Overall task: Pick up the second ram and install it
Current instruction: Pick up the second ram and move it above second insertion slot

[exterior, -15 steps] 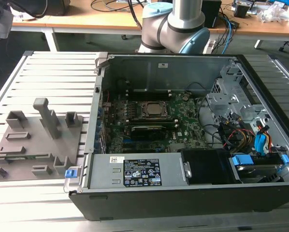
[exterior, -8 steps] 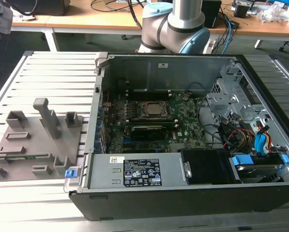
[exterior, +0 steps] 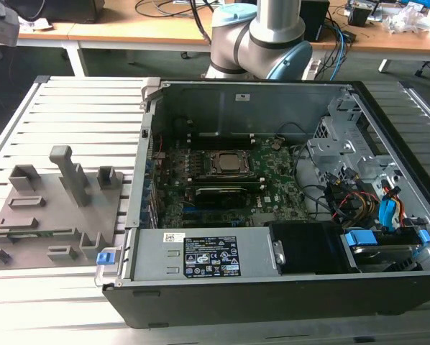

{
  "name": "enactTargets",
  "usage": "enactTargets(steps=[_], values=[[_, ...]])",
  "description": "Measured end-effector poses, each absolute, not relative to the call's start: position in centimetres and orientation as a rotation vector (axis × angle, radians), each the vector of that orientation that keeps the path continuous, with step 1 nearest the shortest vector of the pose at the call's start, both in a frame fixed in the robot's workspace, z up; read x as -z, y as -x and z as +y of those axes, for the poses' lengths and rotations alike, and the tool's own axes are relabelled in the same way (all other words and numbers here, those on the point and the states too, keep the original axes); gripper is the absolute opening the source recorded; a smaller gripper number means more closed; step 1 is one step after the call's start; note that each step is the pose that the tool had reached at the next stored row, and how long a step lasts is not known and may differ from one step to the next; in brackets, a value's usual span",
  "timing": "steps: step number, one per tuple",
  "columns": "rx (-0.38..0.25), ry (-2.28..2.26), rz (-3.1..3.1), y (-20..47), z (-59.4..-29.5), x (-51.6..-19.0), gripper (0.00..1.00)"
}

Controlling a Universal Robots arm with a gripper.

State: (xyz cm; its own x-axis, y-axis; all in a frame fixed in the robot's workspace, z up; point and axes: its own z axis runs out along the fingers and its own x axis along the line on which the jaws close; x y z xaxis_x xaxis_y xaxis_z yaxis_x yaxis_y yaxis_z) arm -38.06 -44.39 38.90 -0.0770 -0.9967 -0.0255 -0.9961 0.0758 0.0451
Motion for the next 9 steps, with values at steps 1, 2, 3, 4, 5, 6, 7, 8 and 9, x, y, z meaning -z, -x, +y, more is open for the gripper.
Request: enactTargets(steps=[1, 2, 3, 4, 5, 6, 7, 8, 9], values=[[0.079, -2.152, -2.27, 38.06, -44.39, -38.9, 0.11], [0.078, -2.181, -2.242, 38.06, -44.39, -38.9, 0.11], [0.078, -2.199, -2.223, 38.06, -44.38, -38.9, 0.11], [0.078, -2.223, -2.198, 38.06, -44.38, -38.9, 0.11], [0.078, -2.256, -2.164, 38.06, -44.39, -38.89, 0.11], [0.077, -2.285, -2.132, 38.06, -44.38, -38.9, 0.11], [0.077, -2.304, -2.11, 38.06, -44.39, -38.9, 0.11], [0.077, -2.336, -2.074, 38.06, -44.38, -38.89, 0.11], [0.076, -2.359, -2.048, 38.06, -44.39, -38.89, 0.11]])
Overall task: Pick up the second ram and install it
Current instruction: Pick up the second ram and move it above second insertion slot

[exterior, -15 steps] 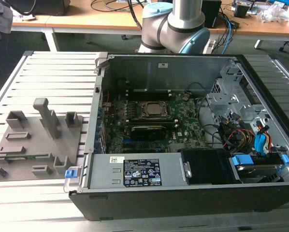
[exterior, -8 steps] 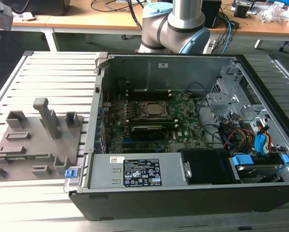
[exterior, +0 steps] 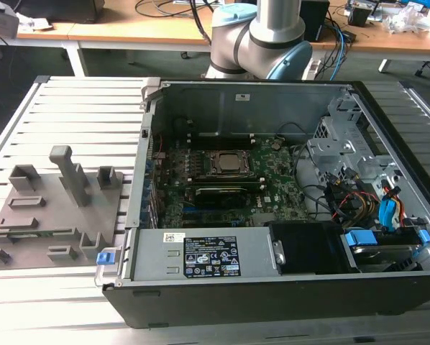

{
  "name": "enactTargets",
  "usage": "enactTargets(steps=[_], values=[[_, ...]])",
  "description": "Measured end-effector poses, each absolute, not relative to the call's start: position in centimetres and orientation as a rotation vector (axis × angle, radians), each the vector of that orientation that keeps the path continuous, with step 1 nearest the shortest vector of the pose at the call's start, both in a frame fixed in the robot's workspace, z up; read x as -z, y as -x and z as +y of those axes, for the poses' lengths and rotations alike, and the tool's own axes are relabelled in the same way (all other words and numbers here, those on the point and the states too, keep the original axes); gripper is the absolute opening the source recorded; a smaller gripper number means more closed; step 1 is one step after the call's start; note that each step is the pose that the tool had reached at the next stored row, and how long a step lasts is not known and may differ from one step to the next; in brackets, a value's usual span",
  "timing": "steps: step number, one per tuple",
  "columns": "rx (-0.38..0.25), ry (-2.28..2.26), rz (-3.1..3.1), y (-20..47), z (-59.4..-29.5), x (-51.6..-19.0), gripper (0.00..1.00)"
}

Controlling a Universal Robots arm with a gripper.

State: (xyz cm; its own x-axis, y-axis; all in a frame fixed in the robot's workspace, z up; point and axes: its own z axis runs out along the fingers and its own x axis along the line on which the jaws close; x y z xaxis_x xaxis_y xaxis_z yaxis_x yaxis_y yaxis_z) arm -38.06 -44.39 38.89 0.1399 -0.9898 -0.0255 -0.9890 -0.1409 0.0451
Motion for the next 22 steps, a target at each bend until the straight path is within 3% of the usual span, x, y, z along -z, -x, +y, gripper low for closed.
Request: enactTargets(steps=[8, 22], values=[[0.075, -2.42, -1.972, 38.06, -44.38, -38.89, 0.11], [0.079, -2.129, -2.292, 38.06, -44.38, -38.83, 0.11]])
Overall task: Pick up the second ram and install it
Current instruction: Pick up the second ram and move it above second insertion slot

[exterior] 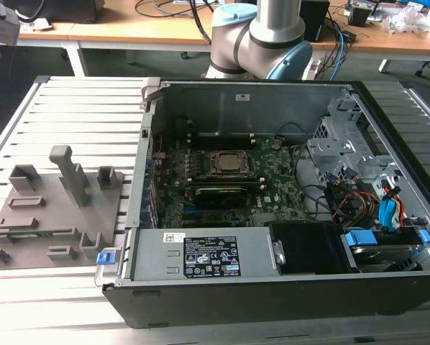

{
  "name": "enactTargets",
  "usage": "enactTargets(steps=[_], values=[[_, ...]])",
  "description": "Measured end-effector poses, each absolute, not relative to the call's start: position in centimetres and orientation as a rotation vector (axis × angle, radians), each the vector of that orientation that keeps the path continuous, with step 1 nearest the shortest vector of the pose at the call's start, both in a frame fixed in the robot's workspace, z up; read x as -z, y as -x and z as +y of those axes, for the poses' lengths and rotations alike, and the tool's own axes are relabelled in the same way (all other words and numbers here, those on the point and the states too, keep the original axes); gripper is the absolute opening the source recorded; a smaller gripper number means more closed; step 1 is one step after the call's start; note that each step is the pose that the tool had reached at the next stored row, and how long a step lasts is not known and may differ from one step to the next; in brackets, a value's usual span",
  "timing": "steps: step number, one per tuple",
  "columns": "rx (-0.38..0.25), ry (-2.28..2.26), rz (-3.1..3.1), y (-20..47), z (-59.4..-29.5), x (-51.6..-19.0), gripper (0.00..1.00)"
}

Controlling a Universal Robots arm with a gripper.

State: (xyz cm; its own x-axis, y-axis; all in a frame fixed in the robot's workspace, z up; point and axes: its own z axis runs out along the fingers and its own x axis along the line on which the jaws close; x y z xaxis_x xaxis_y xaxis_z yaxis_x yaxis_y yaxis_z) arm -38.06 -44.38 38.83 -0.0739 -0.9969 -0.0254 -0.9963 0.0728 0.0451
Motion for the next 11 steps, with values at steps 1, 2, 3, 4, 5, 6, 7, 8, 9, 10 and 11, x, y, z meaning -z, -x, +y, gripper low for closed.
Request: enactTargets(steps=[1, 2, 3, 4, 5, 6, 7, 8, 9, 10, 11], values=[[0.079, -2.127, -2.294, 38.06, -44.38, -38.83, 0.11], [0.079, -2.125, -2.296, 38.06, -44.38, -38.83, 0.17], [0.079, -2.122, -2.299, 38.06, -44.38, -38.83, 0.3], [0.079, -2.12, -2.301, 38.06, -44.38, -38.83, 0.3], [0.079, -2.118, -2.303, 38.06, -44.38, -38.83, 0.36], [0.079, -2.117, -2.304, 38.06, -44.38, -38.83, 0.36], [0.079, -2.115, -2.306, 38.06, -44.39, -38.83, 0.36], [0.079, -2.115, -2.306, 38.06, -44.45, -38.83, 0.36], [0.079, -2.115, -2.306, 38.06, -44.56, -38.82, 0.36], [0.079, -2.115, -2.306, 38.06, -44.71, -38.7, 0.36], [0.079, -2.115, -2.306, 38.06, -44.77, -38.62, 0.36]])
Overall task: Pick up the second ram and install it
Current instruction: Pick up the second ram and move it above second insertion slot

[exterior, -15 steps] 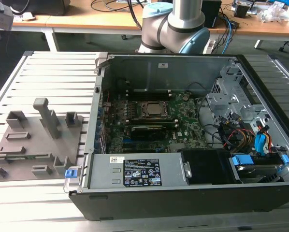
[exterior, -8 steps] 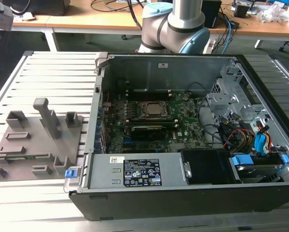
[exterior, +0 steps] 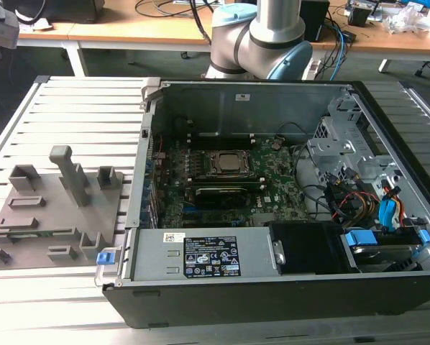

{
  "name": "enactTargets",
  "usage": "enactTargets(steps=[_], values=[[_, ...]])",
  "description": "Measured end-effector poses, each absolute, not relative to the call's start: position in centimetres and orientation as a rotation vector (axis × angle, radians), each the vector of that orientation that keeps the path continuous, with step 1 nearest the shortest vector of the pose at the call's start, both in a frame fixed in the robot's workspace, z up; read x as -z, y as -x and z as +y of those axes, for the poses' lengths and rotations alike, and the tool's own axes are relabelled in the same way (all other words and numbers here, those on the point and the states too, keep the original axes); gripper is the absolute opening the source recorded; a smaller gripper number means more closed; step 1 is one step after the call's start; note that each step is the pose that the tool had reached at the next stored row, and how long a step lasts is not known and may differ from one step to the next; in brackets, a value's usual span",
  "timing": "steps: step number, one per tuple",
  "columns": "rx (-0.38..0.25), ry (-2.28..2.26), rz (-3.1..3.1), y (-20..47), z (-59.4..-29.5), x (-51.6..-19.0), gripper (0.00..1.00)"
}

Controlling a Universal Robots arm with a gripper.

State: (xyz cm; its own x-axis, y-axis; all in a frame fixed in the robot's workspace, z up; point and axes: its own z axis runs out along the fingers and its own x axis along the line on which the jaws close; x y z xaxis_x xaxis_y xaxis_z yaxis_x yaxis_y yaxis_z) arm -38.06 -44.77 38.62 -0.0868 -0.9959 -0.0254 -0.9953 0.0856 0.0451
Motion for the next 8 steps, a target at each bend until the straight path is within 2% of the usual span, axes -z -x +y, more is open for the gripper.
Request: enactTargets(steps=[8], values=[[0.079, -2.115, -2.306, 38.1, -45.1, -37.4, 0.36]])
